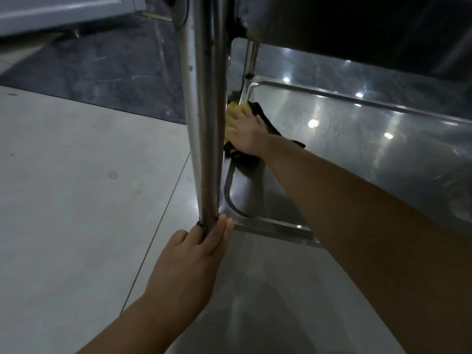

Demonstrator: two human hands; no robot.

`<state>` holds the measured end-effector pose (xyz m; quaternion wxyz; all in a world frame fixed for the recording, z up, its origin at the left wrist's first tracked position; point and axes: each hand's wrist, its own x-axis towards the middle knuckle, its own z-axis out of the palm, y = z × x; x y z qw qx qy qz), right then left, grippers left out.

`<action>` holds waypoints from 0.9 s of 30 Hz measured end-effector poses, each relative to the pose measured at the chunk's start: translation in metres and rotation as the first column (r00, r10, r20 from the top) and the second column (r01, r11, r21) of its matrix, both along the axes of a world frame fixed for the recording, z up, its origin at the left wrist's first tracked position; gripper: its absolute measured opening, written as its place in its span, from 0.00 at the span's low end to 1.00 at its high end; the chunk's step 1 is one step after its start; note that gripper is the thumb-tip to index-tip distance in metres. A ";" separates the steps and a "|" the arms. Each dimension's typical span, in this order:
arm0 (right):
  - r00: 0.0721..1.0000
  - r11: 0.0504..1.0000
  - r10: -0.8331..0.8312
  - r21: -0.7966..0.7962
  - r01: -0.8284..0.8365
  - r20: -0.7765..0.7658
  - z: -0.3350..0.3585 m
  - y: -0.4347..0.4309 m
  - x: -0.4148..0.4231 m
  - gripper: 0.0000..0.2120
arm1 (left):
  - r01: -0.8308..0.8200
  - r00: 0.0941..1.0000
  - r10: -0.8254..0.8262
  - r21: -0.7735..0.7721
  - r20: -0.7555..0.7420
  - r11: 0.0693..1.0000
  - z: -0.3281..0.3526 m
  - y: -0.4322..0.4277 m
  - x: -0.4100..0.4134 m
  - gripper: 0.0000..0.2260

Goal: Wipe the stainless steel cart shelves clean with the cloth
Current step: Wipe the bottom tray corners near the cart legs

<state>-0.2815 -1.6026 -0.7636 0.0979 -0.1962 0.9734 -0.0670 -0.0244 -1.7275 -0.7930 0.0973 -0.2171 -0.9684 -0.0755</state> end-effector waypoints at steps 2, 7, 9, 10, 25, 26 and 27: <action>0.993 0.996 0.090 -0.010 -0.091 -0.070 -0.004 -0.006 0.041 0.21 | -0.002 1.000 0.002 0.002 -0.005 1.000 -0.002 0.001 0.001 0.35; 0.949 0.935 0.283 -0.182 -0.306 -0.142 -0.022 0.010 0.118 0.20 | -0.002 0.999 0.002 0.007 -0.050 1.000 -0.002 0.004 0.002 0.25; 0.947 0.930 0.296 -0.189 -0.316 -0.125 -0.021 0.013 0.113 0.21 | -0.012 0.998 0.013 0.012 -0.057 1.000 -0.002 0.006 0.002 0.24; 0.940 0.929 0.308 -0.164 -0.331 -0.148 -0.020 0.012 0.106 0.23 | -0.014 0.998 0.015 0.011 -0.065 1.000 -0.002 0.006 0.001 0.24; 0.985 0.979 -0.165 -0.125 0.159 -0.043 -0.013 0.011 0.009 0.27 | -0.023 0.999 0.024 0.016 -0.033 1.000 0.002 0.003 0.002 0.37; 0.991 0.987 -0.120 -0.116 0.113 -0.060 -0.014 0.014 0.026 0.27 | -0.031 0.999 0.031 0.016 -0.030 0.999 0.001 0.003 0.002 0.38; 0.994 0.993 -0.072 -0.095 0.064 -0.077 -0.014 0.018 0.043 0.27 | -0.034 0.999 0.034 0.016 -0.024 0.999 0.000 0.003 0.003 0.38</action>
